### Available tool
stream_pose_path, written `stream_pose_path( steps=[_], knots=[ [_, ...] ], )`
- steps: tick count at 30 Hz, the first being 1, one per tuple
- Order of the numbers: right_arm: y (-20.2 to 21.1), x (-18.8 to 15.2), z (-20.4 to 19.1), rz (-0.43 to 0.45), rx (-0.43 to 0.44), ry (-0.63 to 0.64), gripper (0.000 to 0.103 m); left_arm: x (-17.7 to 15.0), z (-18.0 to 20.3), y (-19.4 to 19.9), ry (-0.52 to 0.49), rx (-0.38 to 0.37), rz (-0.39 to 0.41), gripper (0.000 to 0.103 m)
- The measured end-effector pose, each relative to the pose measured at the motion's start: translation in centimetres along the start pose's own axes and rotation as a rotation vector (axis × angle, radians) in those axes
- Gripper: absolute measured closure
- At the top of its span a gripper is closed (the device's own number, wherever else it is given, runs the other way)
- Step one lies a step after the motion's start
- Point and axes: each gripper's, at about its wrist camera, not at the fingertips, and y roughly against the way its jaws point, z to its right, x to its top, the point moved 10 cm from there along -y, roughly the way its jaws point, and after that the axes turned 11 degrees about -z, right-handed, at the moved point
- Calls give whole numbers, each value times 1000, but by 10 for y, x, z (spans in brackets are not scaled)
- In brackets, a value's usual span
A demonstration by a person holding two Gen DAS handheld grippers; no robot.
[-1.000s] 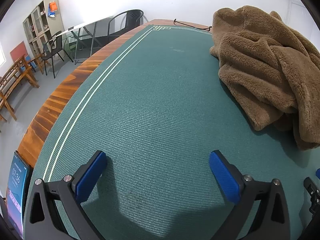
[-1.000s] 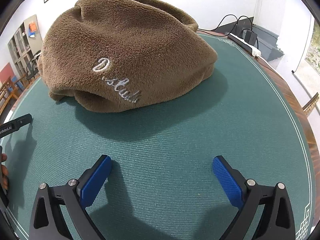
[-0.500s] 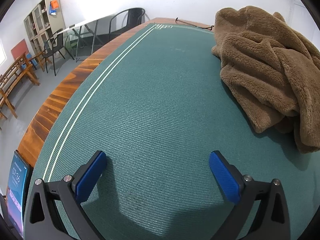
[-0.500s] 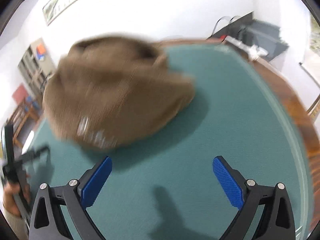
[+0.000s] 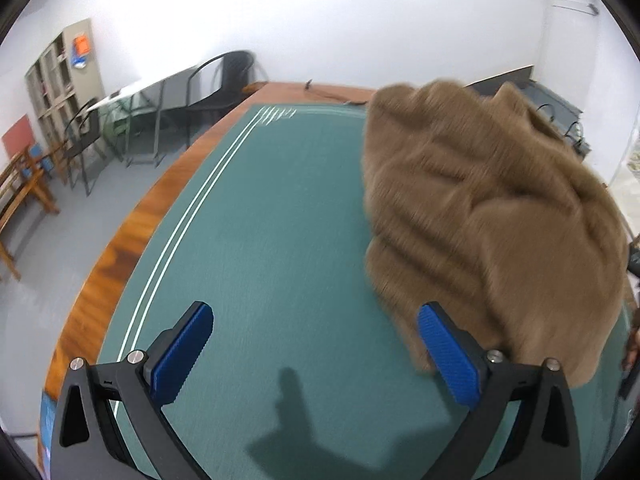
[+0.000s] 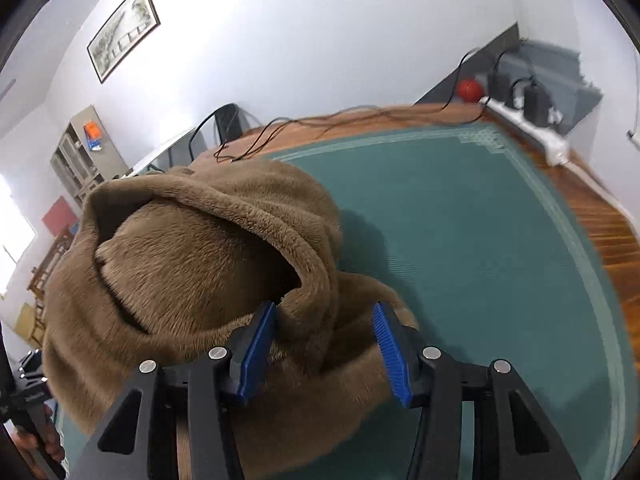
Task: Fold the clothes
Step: 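Grasp the sweatshirt edge with the right gripper while the left gripper approaches, then lift the sweatshirt with the right gripper while the left gripper grasps another edge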
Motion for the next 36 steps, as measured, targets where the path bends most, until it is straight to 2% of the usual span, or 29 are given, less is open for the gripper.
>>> stream_pose_path(
  steps=[4, 5, 6, 7, 8, 9, 11, 12, 15, 18, 22, 25, 29, 33, 36],
  knots=[
    [-33, 13, 8, -34, 1, -4, 50, 39, 10, -11, -27, -25, 29, 0],
    [-35, 14, 9, -22, -8, 1, 56, 48, 13, -15, -30, -33, 33, 0],
    [-36, 14, 9, -11, -17, 6, 73, 56, 13, -19, -32, -37, 38, 0],
    [-37, 15, 9, 0, -27, 11, 79, 65, 13, -23, -34, -36, 44, 0],
    [-38, 16, 9, 12, -37, 16, 80, 73, 13, -26, -35, -31, 50, 0],
    [-27, 16, 12, 53, -63, 20, 83, 80, 12, -29, -36, -29, 56, 0],
    [8, 23, 19, 207, -173, 47, 85, 91, 11, -31, -45, -35, 76, 0],
    [28, 25, 21, 273, -201, 48, 85, 94, 12, -31, -58, -38, 88, 0],
    [88, 27, 27, 466, -284, 51, 85, 100, 24, -29, -138, -25, 127, 0],
    [127, 29, 29, 578, -324, 52, 85, 107, 50, -21, -260, -22, 176, 0],
    [162, 16, 20, 660, -338, 68, 85, 115, 97, -3, -438, -120, 235, 0],
    [180, 8, 14, 715, -364, 84, 85, 124, 120, -3, -528, -184, 234, 0],
    [210, -6, 14, 798, -389, 69, 85, 124, 150, -12, -642, -335, 163, 0],
    [235, -17, 18, 848, -357, 30, 85, 117, 179, -20, -691, -479, 84, 0],
    [246, -29, 16, 878, -364, 28, 85, 103, 202, -25, -705, -566, 16, 0]
  ],
)
